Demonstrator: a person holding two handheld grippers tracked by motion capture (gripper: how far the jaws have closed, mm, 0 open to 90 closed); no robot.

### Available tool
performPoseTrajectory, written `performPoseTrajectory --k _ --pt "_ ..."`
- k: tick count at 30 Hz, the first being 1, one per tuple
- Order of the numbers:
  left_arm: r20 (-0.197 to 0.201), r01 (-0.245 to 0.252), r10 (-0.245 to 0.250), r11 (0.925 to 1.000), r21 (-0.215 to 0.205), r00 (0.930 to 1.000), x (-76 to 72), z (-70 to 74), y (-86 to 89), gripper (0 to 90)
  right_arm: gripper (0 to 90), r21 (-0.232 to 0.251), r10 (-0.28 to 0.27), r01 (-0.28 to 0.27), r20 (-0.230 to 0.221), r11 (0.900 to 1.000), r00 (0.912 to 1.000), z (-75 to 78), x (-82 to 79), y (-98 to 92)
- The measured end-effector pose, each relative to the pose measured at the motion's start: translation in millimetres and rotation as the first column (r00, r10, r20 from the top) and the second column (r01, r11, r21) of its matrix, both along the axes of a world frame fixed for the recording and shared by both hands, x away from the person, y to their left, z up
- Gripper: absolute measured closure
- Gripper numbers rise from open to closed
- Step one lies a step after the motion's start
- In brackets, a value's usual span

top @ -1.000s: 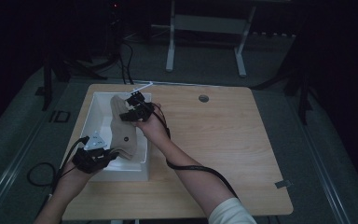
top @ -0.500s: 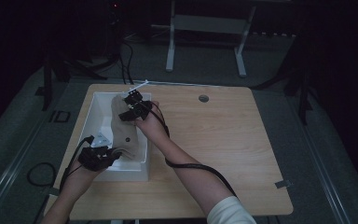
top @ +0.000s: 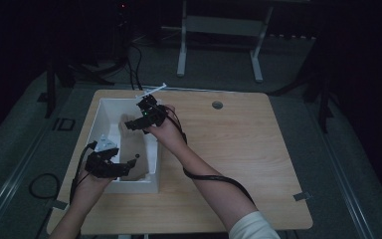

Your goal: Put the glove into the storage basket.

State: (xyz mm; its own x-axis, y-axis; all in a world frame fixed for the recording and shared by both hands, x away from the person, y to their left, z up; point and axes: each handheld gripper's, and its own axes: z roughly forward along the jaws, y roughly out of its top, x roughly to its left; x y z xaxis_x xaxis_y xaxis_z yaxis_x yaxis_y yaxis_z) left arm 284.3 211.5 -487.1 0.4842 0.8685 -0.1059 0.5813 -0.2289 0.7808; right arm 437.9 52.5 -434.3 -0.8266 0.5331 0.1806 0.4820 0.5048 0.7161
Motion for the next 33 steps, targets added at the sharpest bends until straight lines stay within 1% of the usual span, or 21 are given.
performPoseTrajectory --k 1,2,4,5,7,9,12,13,15,16,17,19,20,21,23,25,26,27,28,30,33 --pt "0.011 0.002 -0.002 1.0 -0.007 0.9999 -1.2 2.2 -0.8 14.7 19.4 -0.002 0.009 -0.009 0.002 1.0 1.0 1.7 -1.1 -2.4" --pt "0.023 0.005 -0.005 0.9998 -0.021 0.9997 -2.6 4.5 -1.7 14.8 18.7 0.004 0.016 -0.016 0.008 1.0 0.9998 3.4 -2.2 -5.0" --pt "0.034 0.012 -0.011 0.9989 -0.046 0.9994 -4.6 9.3 -4.1 14.7 18.7 0.027 0.014 -0.014 0.008 1.0 0.9999 7.1 -3.8 -12.1" --pt "0.041 0.02 -0.017 0.9981 -0.058 0.999 -5.5 11.9 -5.4 14.8 18.7 0.03 0.015 -0.016 0.013 0.999 0.9998 9.0 -4.4 -15.6" --pt "0.066 0.021 -0.017 0.9976 -0.066 0.9977 -7.4 17.4 -9.3 14.7 18.7 0.043 0.014 -0.014 0.016 0.999 0.9998 12.7 -5.5 -22.9" --pt "0.075 0.034 -0.027 0.9959 -0.083 0.9968 -8.0 23.2 -12.9 14.7 18.4 0.058 0.018 -0.019 0.017 0.998 0.9997 15.8 -6.7 -30.5" --pt "0.088 0.055 -0.045 0.9923 -0.111 0.9951 -7.9 33.2 -20.6 14.7 18.4 0.065 0.025 -0.026 0.016 0.998 0.9996 19.9 -9.7 -43.7" --pt "0.09 0.065 -0.055 0.9915 -0.113 0.9944 -7.3 36.4 -23.7 14.7 18.4 0.068 0.027 -0.028 0.017 0.997 0.9995 20.9 -10.6 -48.3" --pt "0.102 0.075 -0.065 0.992 -0.101 0.9927 -6.7 42.1 -30.3 14.7 18.3 0.059 0.026 -0.027 0.024 0.998 0.9994 22.3 -11.6 -57.0" --pt "0.104 0.081 -0.071 0.9916 -0.1 0.992 -6.4 44.7 -33.3 14.7 18.1 0.064 0.027 -0.029 0.026 0.998 0.9993 23.0 -12.4 -61.6" --pt "0.104 0.081 -0.071 0.9916 -0.1 0.992 -6.4 44.7 -33.3 14.7 18.0 0.064 0.029 -0.031 0.03 0.997 0.9991 23.7 -13.1 -66.5" --pt "0.116 0.103 -0.09 0.9882 -0.114 0.9893 -6.1 51.5 -43.5 14.7 18.0 0.071 0.026 -0.029 0.037 0.997 0.999 25.1 -15.4 -76.7" --pt "0.116 0.103 -0.09 0.9882 -0.114 0.9893 -6.1 51.5 -43.5 14.7 18.0 0.075 0.027 -0.03 0.039 0.997 0.9989 25.5 -16.5 -81.8" --pt "0.124 0.122 -0.107 0.9859 -0.114 0.9864 -6.3 56.0 -51.2 14.7 18.0 0.072 0.027 -0.03 0.044 0.997 0.9987 25.8 -17.9 -86.3" --pt "0.133 0.138 -0.124 0.9848 -0.106 0.9833 -6.4 59.9 -59.5 14.7 18.0 0.063 0.024 -0.028 0.054 0.998 0.9982 26.3 -20.3 -95.4" --pt "0.133 0.155 -0.141 0.9821 -0.106 0.981 -5.7 63.1 -67.1 14.7 18.0 0.061 0.024 -0.027 0.06 0.998 0.9979 26.5 -21.5 -104.7" --pt "0.133 0.155 -0.141 0.9821 -0.106 0.981 -5.7 63.1 -67.1 14.7 18.0 0.061 0.024 -0.027 0.06 0.998 0.9979 26.5 -21.5 -104.7" --pt "0.135 0.17 -0.155 0.979 -0.112 0.9786 -5.3 65.8 -74.5 14.7 18.0 0.065 0.02 -0.024 0.059 0.998 0.998 26.9 -22.3 -109.2" --pt "0.139 0.183 -0.168 0.9774 -0.105 0.976 -5.3 67.6 -79.4 14.7 18.0 0.07 0.014 -0.019 0.061 0.997 0.998 27.7 -23.2 -116.9" --pt "0.151 0.206 -0.191 0.9742 -0.092 0.97 -5.0 71.5 -90.6 14.7 18.0 0.076 0.006 -0.01 0.06 0.997 0.9982 29.2 -24.1 -125.6" --pt "0.159 0.228 -0.211 0.9688 -0.098 0.9646 -4.2 74.6 -102.5 14.7 18.0 0.084 -0.008 0.002 0.067 0.996 0.9977 31.3 -24.6 -138.1"
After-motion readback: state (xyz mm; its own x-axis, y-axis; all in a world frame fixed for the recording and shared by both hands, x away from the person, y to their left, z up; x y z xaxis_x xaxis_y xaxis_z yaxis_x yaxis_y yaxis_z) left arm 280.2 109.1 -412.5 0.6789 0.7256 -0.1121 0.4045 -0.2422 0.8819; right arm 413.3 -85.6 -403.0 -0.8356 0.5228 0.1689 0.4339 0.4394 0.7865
